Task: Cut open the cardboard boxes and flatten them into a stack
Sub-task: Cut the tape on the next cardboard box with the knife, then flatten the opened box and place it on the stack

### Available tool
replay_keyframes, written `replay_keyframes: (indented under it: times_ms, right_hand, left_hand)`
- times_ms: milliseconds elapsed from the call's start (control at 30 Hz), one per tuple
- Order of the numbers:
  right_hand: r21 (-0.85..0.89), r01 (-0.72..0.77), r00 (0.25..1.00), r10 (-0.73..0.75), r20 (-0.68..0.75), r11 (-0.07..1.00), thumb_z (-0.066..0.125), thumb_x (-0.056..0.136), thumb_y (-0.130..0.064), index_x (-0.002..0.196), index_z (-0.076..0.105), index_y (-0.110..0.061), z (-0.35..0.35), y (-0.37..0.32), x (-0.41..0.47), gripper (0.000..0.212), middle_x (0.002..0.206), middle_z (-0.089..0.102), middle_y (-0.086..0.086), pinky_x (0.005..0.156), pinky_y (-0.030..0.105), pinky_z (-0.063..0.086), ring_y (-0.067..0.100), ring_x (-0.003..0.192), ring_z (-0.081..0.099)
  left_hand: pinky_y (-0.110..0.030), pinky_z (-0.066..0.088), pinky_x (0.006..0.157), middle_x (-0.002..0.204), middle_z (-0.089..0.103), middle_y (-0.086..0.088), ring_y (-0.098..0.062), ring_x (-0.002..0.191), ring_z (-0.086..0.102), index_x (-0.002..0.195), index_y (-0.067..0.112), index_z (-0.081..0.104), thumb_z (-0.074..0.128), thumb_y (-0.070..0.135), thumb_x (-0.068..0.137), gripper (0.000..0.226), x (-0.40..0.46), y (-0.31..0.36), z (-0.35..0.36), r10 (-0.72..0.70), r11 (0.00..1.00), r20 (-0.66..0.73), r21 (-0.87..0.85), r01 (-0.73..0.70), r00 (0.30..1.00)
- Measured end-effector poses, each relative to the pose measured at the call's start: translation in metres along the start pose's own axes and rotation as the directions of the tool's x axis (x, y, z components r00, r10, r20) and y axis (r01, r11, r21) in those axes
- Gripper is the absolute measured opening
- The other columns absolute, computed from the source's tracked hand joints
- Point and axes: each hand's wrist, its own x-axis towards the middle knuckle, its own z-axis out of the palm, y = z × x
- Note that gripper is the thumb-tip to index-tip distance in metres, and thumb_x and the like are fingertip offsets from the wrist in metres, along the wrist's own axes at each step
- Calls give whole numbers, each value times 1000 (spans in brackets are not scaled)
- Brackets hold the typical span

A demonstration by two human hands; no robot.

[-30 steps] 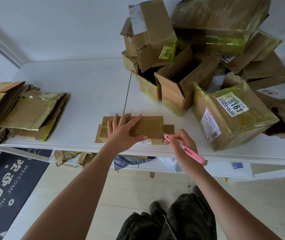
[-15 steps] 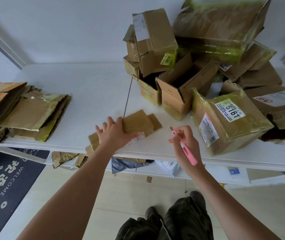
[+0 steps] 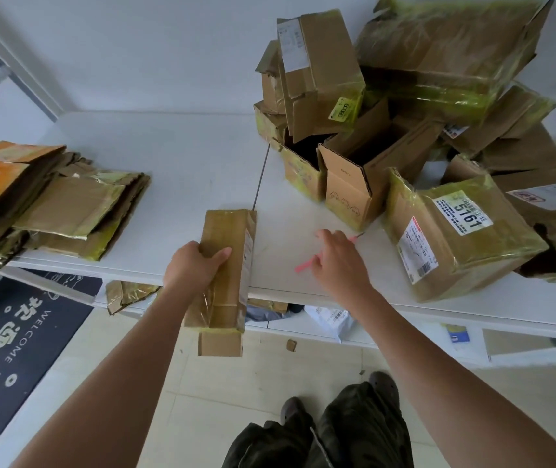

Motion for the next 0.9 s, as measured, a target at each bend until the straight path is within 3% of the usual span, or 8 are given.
replay_keyframes:
  times_ms: [100,200,333,433,533,600,733,900]
  right_hand:
    - [437,-14,958,-113,264,899,55,98,-32,152,31,-22,-1,-32,-2,60,130,51,9,99,40,47,23,111,58]
    - [568,-122,893,-160,421,814,57,96,-44,157,17,-27,15,-61,-6,75,147,45,1,109,40,41,19,132,46]
    - [572,4,962,-158,220,820,61,76,-63,155,14,-31,24,-79,2,97,138,53,-2,95,45,53,20,120,58]
    - [578,117,986,-162,26,808,70,82,-48,154,8,-37,5,-85,15,96,139,51,0,96,47,51,22,120,57]
    - [555,158,987,-135,-83,816,73,85,-42,154,4,-40,-5,-84,26,98,138,52,4,99,45,47,21,124,53]
    - [552,105,994,-89,-55,827,73,86,-41,155,5,-40,-2,-80,25,97,136,53,7,101,44,46,24,123,53]
    - [580,-10,1000,-3,22,814,72,87,-40,156,13,-33,14,-59,13,91,137,54,8,102,41,46,24,125,53]
    - [550,-97,993,46,105,829,74,85,-40,155,23,-27,19,-42,5,88,144,52,0,101,33,46,21,128,52]
  left_hand:
    - [-46,56,88,116,62,-5,-30,103,62,134,10,51,69,50,86,66,-3,-9,-7,-102,927,118,-349,137,988]
    - [-42,56,81,117,65,-7,-28,99,63,135,13,52,70,36,91,53,-17,-6,-8,-74,847,272,-491,204,960]
    - [-34,59,69,100,73,-4,-21,83,70,139,25,51,64,11,95,48,-29,8,-10,79,773,239,-628,92,968]
    - [-23,56,57,99,73,-4,-10,75,73,145,35,42,64,5,93,64,-30,20,-17,159,657,93,-753,-35,983]
    - [-21,55,56,102,70,-6,-11,76,72,147,40,37,66,8,93,69,-34,33,-13,213,700,-38,-691,-180,976]
    - [-27,59,62,108,68,-7,-18,86,71,147,45,36,67,15,93,69,-36,36,-4,243,762,-58,-606,-228,968]
    - [-43,60,81,111,69,-3,-17,100,67,147,43,40,70,23,91,67,-39,28,19,241,839,-5,-502,-211,970]
    - [-41,60,85,97,75,-3,-16,85,73,142,38,50,73,25,89,60,-42,16,34,183,859,89,-499,-115,979]
